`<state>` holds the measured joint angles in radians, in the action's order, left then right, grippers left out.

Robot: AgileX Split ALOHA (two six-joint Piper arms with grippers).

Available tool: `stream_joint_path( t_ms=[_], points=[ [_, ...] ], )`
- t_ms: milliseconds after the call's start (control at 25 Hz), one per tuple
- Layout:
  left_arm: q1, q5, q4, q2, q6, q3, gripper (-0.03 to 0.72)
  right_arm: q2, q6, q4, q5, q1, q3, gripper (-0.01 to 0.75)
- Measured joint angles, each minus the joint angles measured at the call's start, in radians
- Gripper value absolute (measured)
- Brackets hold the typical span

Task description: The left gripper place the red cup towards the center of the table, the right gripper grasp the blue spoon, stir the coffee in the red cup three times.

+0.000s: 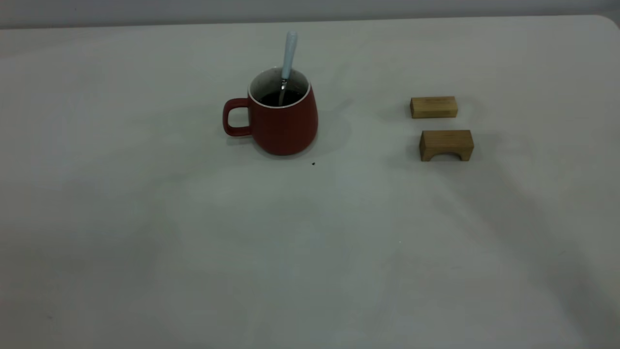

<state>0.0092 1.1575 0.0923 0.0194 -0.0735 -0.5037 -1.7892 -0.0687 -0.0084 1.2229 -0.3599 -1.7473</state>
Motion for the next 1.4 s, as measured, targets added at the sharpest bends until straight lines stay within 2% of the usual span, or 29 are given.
stream_joint_path(
  t_ms=[280, 600, 880, 1120, 1400],
  points=[
    [0.0, 0.0, 0.0, 0.0, 0.0, 0.0, 0.56, 0.291, 0.003, -0.176, 0.012, 0.0, 0.221, 0.194],
    [0.0, 0.0, 0.0, 0.0, 0.0, 0.0, 0.56, 0.685, -0.002, -0.191, 0.014, 0.0, 0.635, 0.205],
    [0.0, 0.0, 0.0, 0.0, 0.0, 0.0, 0.56, 1.036, -0.024, -0.128, 0.01, 0.0, 0.957, 0.211],
    [0.0, 0.0, 0.0, 0.0, 0.0, 0.0, 0.56, 1.247, -0.024, -0.072, -0.136, 0.0, 1.21, 0.217],
    [0.0, 0.0, 0.0, 0.0, 0.0, 0.0, 0.56, 1.396, -0.019, -0.04, -0.119, 0.0, 1.26, 0.227]
  ],
)
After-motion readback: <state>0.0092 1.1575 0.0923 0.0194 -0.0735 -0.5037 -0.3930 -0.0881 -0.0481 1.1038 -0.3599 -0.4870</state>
